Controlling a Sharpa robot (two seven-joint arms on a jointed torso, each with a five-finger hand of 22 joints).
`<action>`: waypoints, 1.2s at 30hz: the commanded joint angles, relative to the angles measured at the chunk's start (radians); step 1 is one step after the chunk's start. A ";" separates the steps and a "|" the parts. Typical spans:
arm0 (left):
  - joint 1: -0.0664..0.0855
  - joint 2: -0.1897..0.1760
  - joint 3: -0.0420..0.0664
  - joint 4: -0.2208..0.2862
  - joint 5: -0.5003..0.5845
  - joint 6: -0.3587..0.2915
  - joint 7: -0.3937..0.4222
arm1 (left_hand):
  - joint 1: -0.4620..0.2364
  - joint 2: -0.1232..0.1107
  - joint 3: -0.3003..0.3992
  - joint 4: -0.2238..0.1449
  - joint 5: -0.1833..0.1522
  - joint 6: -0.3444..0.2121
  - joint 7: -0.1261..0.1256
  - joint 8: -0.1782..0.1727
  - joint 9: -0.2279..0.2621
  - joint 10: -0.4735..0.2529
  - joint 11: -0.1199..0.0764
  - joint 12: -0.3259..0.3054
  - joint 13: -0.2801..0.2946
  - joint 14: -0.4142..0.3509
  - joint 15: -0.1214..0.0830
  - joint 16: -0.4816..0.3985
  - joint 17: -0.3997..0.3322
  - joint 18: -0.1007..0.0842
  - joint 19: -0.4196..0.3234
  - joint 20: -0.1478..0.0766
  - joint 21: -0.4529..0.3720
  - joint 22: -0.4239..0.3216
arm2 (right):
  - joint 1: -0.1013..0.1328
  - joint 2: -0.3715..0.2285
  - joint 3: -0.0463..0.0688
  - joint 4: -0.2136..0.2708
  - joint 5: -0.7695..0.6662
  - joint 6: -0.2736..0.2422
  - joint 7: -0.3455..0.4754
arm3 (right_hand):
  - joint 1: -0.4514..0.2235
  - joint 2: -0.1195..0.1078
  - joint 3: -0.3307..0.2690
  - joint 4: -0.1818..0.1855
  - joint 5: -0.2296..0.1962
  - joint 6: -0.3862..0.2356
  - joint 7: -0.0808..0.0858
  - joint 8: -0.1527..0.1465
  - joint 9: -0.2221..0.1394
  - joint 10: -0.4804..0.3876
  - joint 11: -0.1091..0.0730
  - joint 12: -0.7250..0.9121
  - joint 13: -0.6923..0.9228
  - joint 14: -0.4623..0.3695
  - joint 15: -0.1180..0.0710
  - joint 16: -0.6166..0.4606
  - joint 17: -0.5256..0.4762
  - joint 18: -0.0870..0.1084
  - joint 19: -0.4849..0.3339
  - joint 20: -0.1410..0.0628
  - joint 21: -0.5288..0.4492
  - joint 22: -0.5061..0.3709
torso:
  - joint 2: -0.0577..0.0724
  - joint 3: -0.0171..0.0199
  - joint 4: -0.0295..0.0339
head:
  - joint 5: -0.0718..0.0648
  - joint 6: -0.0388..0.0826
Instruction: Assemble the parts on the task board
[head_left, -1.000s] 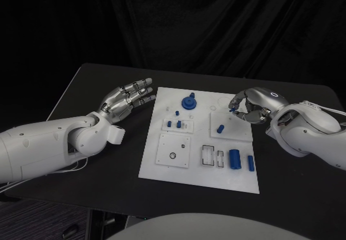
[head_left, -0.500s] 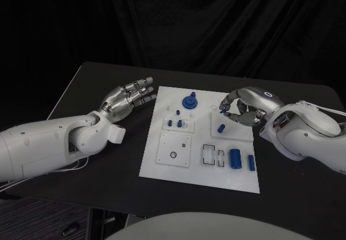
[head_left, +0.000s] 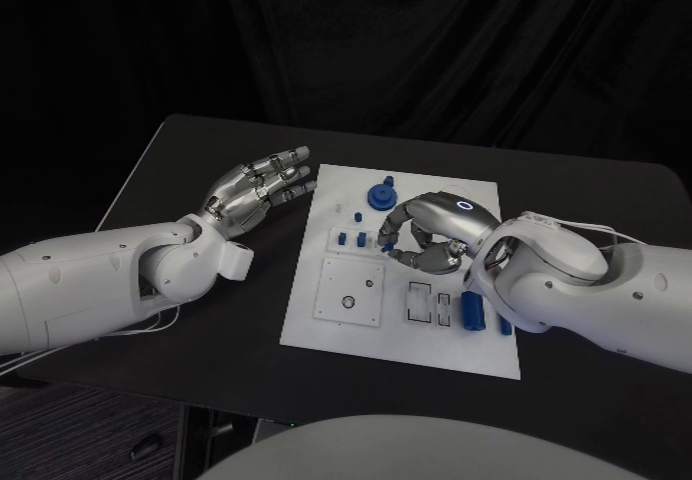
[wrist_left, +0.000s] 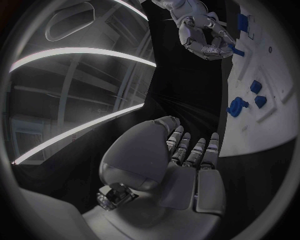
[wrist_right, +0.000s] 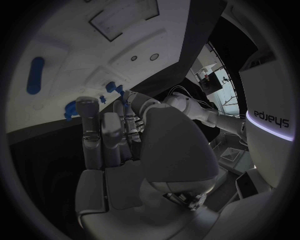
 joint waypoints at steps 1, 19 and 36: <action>-0.002 -0.004 0.001 0.007 0.004 0.007 0.069 | 0.002 -0.009 0.006 -0.001 0.001 0.002 0.003 0.003 0.001 0.000 0.008 0.006 0.001 0.008 -0.001 0.006 0.001 -0.020 0.007 0.001 0.005 0.001 | -0.019 0.030 0.000 -0.013 -0.061 0.055 -0.015 | -0.007 0.002 -0.005 0.000 0.004 0.010 0.000 0.004 0.004 0.013 0.001 -0.009 -0.006 0.016 0.000 0.015 0.016 0.000 0.013 0.000 0.021 0.077 | -0.001 -0.0001 -0.0015 | 0.009 -0.001; -0.002 -0.003 0.001 0.007 0.004 0.011 0.062 | 0.000 -0.011 0.007 0.001 0.001 0.003 0.003 0.003 0.001 0.000 0.008 0.006 0.001 0.009 0.000 0.007 0.002 -0.022 0.009 0.001 0.005 0.002 | -0.081 0.111 0.001 -0.082 -0.100 0.087 -0.032 | -0.006 0.003 -0.010 -0.006 0.010 0.023 -0.005 0.003 0.013 0.037 -0.004 -0.027 -0.024 0.031 -0.004 0.036 0.039 -0.005 0.029 -0.003 0.051 0.084 | -0.002 0.0002 0.0010 | 0.015 -0.001; -0.008 -0.002 0.001 0.004 0.004 0.016 0.056 | 0.000 -0.011 0.007 0.001 0.001 0.003 0.003 0.003 0.001 0.000 0.008 0.006 0.001 0.009 0.000 0.007 0.002 -0.022 0.009 0.001 0.005 0.002 | -0.086 0.104 0.001 -0.075 -0.103 0.085 -0.036 | -0.005 0.004 -0.011 -0.009 0.016 0.027 -0.004 0.002 0.015 0.043 -0.004 -0.032 -0.029 0.031 -0.005 0.036 0.038 -0.005 0.030 -0.004 0.051 0.084 | 0.000 0.0016 -0.0018 | 0.023 -0.001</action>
